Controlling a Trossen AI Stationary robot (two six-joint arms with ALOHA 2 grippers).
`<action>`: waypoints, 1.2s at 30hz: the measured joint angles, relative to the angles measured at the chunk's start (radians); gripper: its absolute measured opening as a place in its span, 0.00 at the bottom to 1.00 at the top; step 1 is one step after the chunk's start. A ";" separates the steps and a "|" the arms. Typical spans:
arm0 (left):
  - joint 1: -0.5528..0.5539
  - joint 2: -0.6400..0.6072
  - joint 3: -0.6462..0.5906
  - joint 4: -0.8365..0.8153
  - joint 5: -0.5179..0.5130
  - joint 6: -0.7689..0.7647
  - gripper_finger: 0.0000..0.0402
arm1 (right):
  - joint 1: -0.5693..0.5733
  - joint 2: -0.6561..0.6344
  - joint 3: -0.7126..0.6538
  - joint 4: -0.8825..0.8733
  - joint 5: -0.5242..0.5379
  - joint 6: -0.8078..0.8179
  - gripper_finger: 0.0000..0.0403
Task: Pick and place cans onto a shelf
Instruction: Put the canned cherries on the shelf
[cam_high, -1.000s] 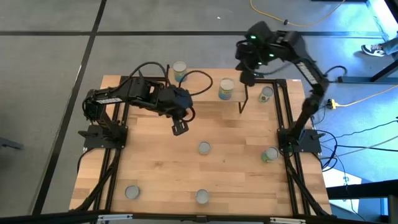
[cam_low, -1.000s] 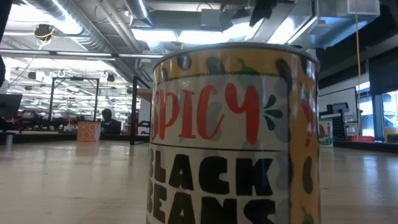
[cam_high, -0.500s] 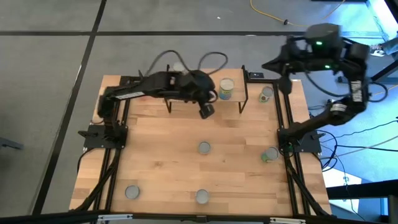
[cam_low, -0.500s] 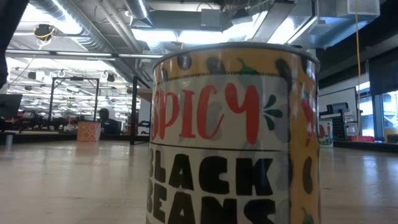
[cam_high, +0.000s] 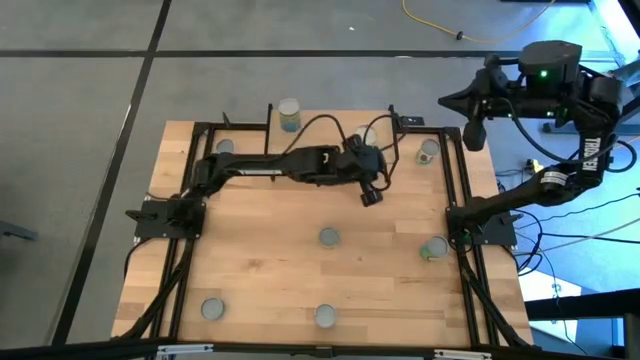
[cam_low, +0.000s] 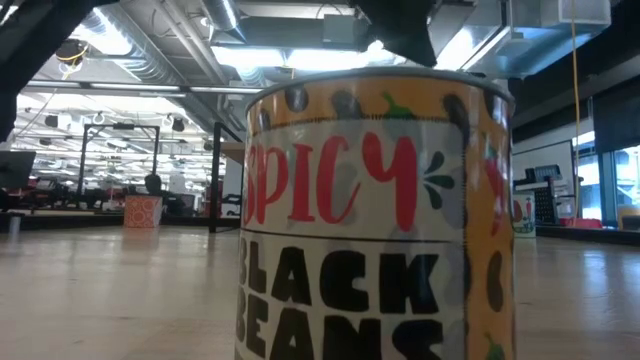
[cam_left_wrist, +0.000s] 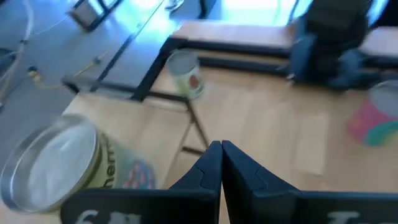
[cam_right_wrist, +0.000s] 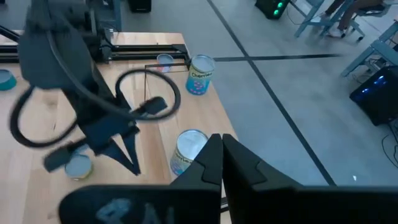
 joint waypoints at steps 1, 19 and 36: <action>0.002 0.011 0.000 0.003 -0.018 0.000 0.00 | 0.000 0.001 0.000 0.000 0.000 0.000 0.01; 0.055 0.054 0.000 0.010 -0.323 0.002 0.00 | 0.000 0.000 -0.001 -0.037 0.001 0.000 0.01; 0.140 0.054 0.000 -0.003 -0.358 0.000 0.00 | 0.000 0.000 -0.001 -0.049 0.001 0.000 0.01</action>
